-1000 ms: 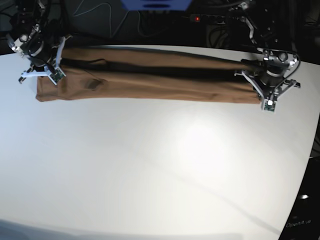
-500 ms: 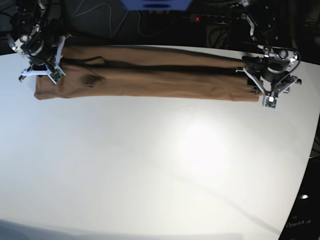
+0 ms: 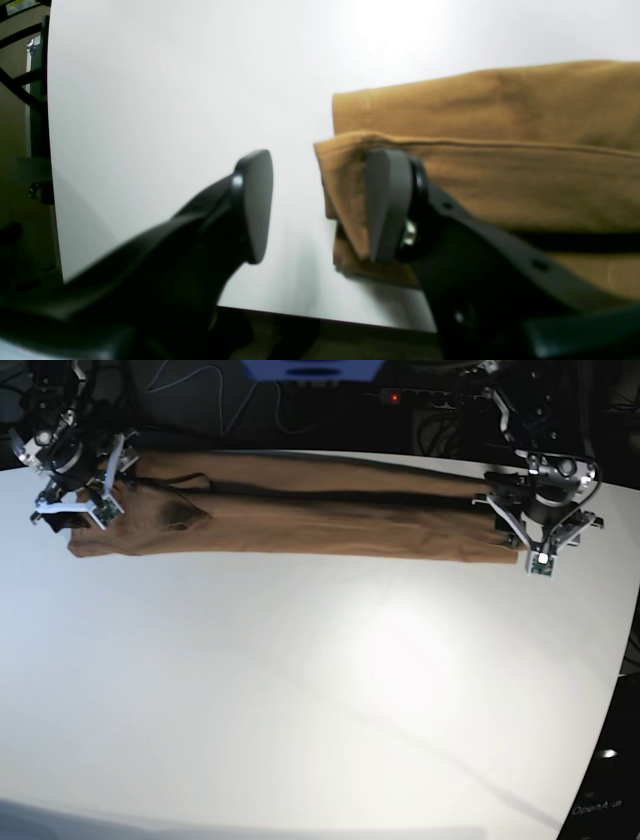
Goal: Fold the T-shirt properly
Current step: 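Lay the folded strip flat and open the left gripper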
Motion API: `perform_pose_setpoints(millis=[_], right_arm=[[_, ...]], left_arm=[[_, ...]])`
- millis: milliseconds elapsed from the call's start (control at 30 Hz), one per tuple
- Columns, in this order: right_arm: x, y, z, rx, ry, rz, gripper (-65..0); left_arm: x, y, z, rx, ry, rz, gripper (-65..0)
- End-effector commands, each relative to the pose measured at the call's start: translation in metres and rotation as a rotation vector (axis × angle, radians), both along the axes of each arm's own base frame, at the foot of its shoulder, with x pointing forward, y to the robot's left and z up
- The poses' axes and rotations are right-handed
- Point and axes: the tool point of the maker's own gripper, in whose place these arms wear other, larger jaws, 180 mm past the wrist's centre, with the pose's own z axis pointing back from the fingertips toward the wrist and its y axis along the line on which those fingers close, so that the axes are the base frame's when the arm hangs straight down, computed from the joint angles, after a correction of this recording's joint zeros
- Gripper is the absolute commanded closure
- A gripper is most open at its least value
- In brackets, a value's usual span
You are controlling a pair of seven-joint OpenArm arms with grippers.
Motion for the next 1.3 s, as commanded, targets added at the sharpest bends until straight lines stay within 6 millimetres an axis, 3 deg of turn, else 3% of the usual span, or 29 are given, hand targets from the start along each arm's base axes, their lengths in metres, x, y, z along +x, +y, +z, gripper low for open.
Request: perform_pose_setpoints(millis=[0, 67, 133, 233, 367, 500, 900, 1067, 1267], right_arm=[[0.006, -0.007, 0.008, -0.02, -0.028, -0.001, -49.9], [0.005, -0.007, 0.008, -0.019, -0.027, -0.002, -49.5], [0.005, -0.007, 0.007, -0.019, -0.025, -0.003, -44.8], [0.01, -0.013, -0.001, -0.01, -0.016, -0.025, -30.0], [0.011, -0.024, -0.023, 0.012, 0.03, -0.075, -0.7], [0.009, -0.035, -0.037, 0.016, 0.069, -0.098, -0.3], [0.019, -0.035, -0.035, 0.019, 0.049, -0.098, -0.1], [0.02, -0.034, -0.035, 0.021, 0.048, -0.097, -0.1], [0.02, -0.033, -0.035, 0.022, 0.048, -0.097, -0.1]], left_arm=[[0.006, 0.004, 0.01, 0.016, -0.035, 0.001, -29.3], [0.005, 0.003, 0.009, 0.015, -0.032, 0.001, -29.3], [0.005, 0.004, 0.01, 0.018, -0.034, 0.002, -29.3], [0.005, 0.005, 0.012, 0.022, -0.035, 0.004, -29.3], [0.005, 0.01, 0.013, 0.037, -0.033, 0.002, -29.3], [-0.001, 0.02, 0.014, 0.045, -0.03, 0.034, -29.3], [-0.015, 0.068, 0.027, 0.085, -0.059, 0.2, -29.3], [-0.015, 0.065, 0.019, 0.068, -0.043, 0.194, -29.3], [-0.018, 0.046, -0.016, -0.008, 0.037, 0.16, -29.6]])
